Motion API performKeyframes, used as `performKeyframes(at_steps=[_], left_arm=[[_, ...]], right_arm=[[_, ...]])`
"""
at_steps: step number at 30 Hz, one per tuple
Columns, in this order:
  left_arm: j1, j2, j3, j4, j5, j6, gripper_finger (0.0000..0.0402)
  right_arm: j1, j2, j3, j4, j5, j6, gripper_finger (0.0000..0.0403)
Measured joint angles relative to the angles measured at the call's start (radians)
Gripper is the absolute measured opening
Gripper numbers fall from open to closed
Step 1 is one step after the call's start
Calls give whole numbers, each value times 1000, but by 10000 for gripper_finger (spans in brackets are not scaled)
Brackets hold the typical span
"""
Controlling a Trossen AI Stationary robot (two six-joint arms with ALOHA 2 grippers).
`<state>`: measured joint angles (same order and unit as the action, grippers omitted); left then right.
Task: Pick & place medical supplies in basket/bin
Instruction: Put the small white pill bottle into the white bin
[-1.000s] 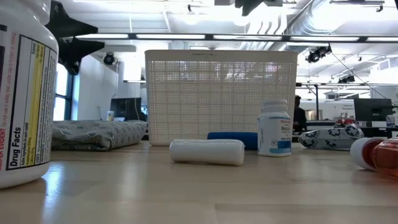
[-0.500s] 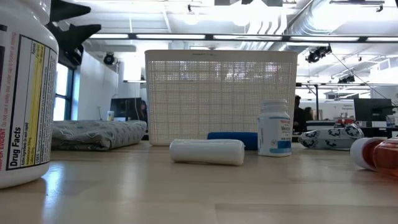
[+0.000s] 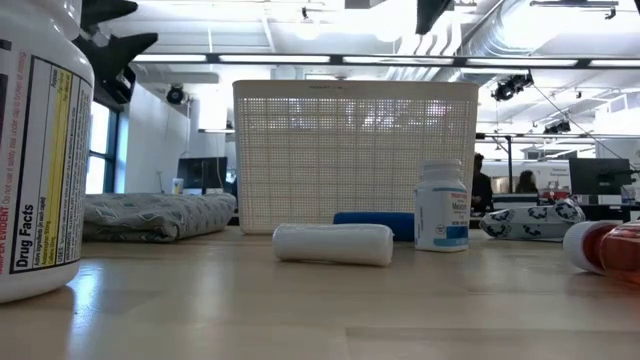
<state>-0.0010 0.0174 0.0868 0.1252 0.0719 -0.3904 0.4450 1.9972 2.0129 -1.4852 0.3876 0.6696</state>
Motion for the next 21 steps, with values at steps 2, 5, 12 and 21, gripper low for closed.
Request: performKeyframes(at_steps=[2, 5, 12, 21], left_arm=[[0, 0, 0, -13, -3, 0, 216], [0, 0, 0, -19, -8, -4, 216], [0, 0, 0, -63, 3, -33, 216], [0, 0, 0, -112, 0, -41, 216]], right_arm=[[9, 0, 0, 0, -12, 3, 181], [14, 0, 0, -8, -28, 3, 181], [-3, 0, -1, -35, -36, 5, 181], [-26, -18, -230, 46, -118, -13, 181]])
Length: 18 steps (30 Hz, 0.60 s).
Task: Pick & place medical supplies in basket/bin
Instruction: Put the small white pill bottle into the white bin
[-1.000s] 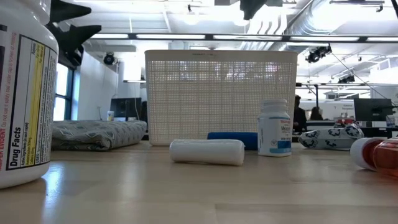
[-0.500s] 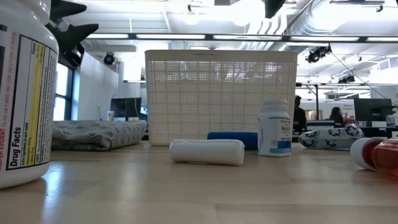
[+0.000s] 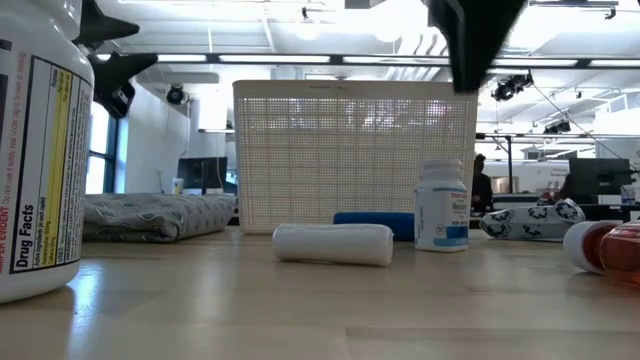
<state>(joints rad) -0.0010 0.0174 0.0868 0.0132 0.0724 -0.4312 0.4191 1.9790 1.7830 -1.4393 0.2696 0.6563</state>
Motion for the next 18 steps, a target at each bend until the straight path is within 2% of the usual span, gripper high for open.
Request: performKeyframes(at_steps=[3, 8, 14, 18], left_arm=[[0, 0, 0, -32, -11, -1, 216], [0, 0, -1, -85, -22, -3, 216], [0, 0, -33, -30, -49, -18, 216], [0, 0, -42, 21, -52, -19, 216]], right_arm=[[-3, -35, -107, 43, -9, 17, 181], [-26, -164, -293, 233, -45, 27, 181], [-96, -320, -476, 442, 0, 0, 182], [-148, -376, -580, 566, -43, -30, 190]])
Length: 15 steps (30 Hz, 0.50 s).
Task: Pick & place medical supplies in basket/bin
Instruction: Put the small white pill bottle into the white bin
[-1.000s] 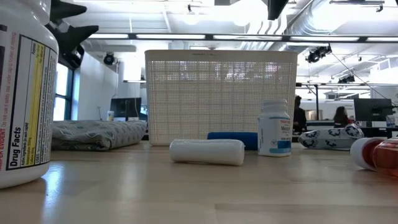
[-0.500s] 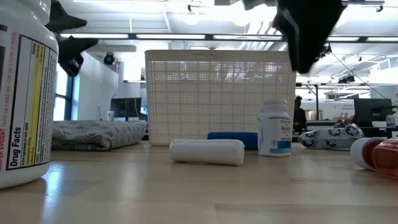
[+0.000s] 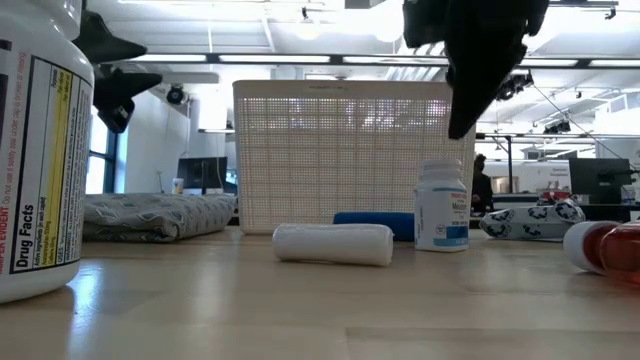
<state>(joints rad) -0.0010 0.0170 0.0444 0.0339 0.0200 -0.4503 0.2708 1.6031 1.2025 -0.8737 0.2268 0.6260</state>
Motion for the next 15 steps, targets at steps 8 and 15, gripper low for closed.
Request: performKeyframes(at_steps=[8, 15], left_arm=[[0, 0, 0, 23, -8, 23, 216], [0, 0, -1, 23, -12, 26, 216]], right_arm=[[-31, -14, -62, 138, -42, -26, 235], [-26, 7, -61, 172, -35, -43, 236]])
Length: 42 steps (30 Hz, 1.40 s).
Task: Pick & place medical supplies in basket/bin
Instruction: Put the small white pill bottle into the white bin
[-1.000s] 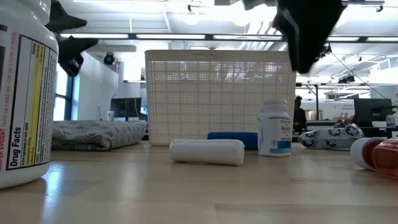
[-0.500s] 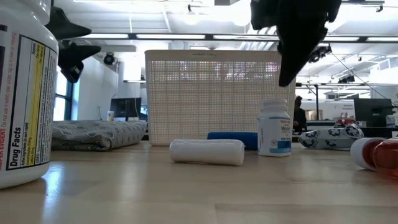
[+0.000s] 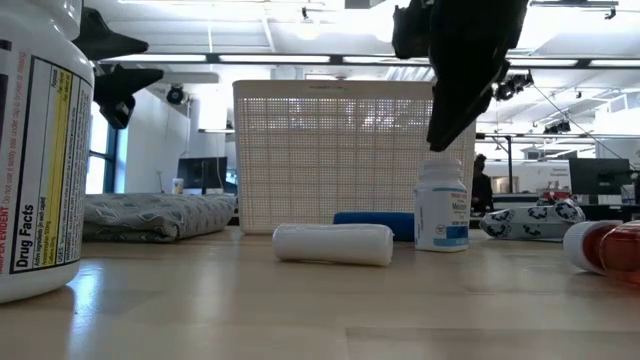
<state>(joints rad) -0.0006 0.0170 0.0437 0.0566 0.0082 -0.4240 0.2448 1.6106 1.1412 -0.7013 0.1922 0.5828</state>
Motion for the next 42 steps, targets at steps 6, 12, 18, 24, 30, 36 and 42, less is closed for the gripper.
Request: performKeyframes(at_steps=[6, 12, 18, 24, 30, 36, 42], left_arm=[[0, 0, 0, -6, 0, -1, 216], [0, 0, 0, -6, 0, -3, 216], [0, 0, 0, -1, 8, -3, 216], [0, 0, 0, -2, 8, -2, 216], [0, 0, 0, -11, 9, 4, 216], [0, 0, 0, -14, 10, 10, 216], [0, 0, 0, -15, 11, 10, 216]], right_arm=[[7, 31, 0, 3, 22, -19, 226], [6, 31, 0, -26, 21, -5, 217], [18, 31, -1, -24, 43, -5, 217], [27, 32, -83, 60, 22, -1, 209], [48, 29, -105, 103, 47, -23, 187], [49, 14, -89, 108, 46, -39, 166], [34, 6, -89, 122, 50, -41, 162]])
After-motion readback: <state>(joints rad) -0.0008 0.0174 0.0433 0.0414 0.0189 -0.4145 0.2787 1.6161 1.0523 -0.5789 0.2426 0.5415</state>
